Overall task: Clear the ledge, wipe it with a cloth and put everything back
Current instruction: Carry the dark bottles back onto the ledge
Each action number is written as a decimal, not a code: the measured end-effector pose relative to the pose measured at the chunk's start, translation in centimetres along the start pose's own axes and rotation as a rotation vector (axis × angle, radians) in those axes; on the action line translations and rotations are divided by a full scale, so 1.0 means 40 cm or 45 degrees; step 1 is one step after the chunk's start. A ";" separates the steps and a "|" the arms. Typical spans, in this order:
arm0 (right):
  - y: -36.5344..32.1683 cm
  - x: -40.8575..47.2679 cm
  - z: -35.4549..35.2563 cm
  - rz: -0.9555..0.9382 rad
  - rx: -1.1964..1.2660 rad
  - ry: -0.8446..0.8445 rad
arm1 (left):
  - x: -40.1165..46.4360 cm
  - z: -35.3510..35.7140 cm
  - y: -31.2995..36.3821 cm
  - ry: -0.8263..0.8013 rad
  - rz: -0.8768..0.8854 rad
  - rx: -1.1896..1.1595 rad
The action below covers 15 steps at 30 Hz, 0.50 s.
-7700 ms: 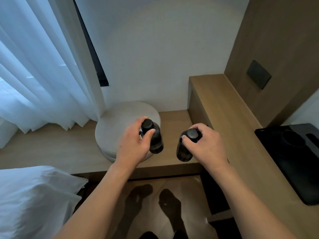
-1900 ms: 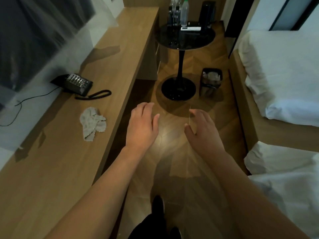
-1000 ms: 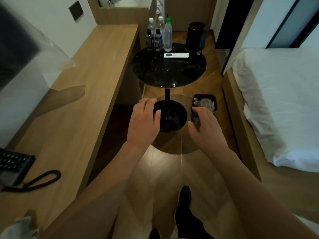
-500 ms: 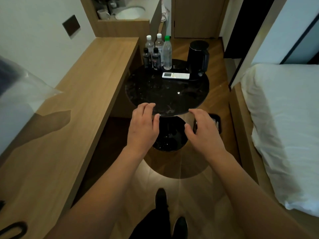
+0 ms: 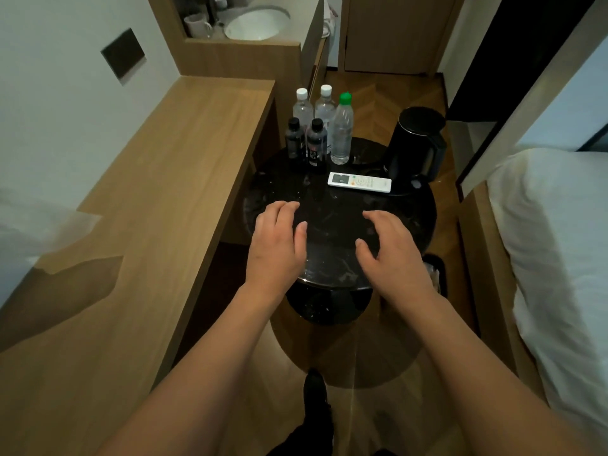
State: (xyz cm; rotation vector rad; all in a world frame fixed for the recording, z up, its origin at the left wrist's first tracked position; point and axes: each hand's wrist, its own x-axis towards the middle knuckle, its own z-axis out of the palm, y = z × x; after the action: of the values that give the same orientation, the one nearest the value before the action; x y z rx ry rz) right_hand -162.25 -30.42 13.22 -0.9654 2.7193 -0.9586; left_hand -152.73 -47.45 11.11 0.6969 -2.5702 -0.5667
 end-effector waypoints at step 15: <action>0.109 0.375 0.061 0.123 0.037 -0.128 | 0.330 0.150 -0.068 -0.093 -0.138 -0.051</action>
State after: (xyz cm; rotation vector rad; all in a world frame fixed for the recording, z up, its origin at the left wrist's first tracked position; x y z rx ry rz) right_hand -175.77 -38.07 10.33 -0.8454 2.6349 -0.9043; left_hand -165.02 -55.18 8.55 0.8197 -2.5918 -0.6884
